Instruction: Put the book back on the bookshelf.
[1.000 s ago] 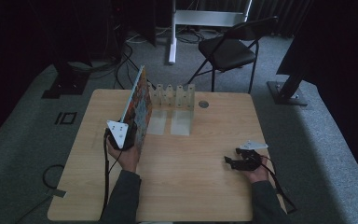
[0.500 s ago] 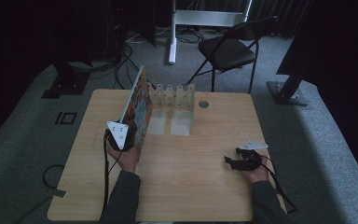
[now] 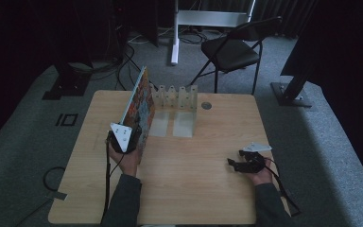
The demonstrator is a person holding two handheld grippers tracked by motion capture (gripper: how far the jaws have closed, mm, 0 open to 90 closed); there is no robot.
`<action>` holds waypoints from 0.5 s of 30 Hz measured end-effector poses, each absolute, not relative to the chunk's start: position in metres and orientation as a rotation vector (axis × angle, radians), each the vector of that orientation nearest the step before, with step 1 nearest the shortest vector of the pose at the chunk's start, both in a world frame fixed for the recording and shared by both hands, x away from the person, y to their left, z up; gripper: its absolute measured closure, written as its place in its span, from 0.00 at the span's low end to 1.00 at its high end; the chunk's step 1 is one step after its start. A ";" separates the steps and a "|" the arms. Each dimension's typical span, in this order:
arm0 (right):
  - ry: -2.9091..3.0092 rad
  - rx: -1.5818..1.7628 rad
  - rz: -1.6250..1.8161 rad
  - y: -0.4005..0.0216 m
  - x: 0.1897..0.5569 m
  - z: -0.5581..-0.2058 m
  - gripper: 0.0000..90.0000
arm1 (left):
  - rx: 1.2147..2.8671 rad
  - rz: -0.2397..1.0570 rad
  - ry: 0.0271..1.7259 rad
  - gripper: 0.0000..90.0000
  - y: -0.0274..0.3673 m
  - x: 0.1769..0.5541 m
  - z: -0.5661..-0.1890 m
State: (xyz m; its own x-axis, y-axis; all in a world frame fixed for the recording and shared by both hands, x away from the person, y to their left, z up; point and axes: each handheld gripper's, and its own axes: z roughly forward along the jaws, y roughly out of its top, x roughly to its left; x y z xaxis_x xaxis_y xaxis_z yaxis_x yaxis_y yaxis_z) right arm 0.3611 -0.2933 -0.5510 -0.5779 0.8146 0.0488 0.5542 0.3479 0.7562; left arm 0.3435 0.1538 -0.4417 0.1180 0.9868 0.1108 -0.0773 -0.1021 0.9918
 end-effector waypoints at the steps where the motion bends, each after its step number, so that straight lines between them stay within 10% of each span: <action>1: 2.279 1.210 1.079 -0.293 0.361 -0.551 0.31 | 1.289 1.227 1.013 0.70 0.154 0.343 -0.442; 15: 2.280 1.209 1.075 -0.293 0.361 -0.551 0.31 | 1.308 1.210 1.015 0.65 0.157 0.343 -0.447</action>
State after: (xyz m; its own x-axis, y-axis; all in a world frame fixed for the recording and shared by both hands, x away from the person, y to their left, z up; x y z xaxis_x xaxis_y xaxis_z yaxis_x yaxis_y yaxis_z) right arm 0.3609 -0.2930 -0.5510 -0.5776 0.8150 0.0460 0.5540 0.3499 0.7554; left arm 0.3432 0.1573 -0.4467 0.1331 0.9848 0.1112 -0.0624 -0.1036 0.9927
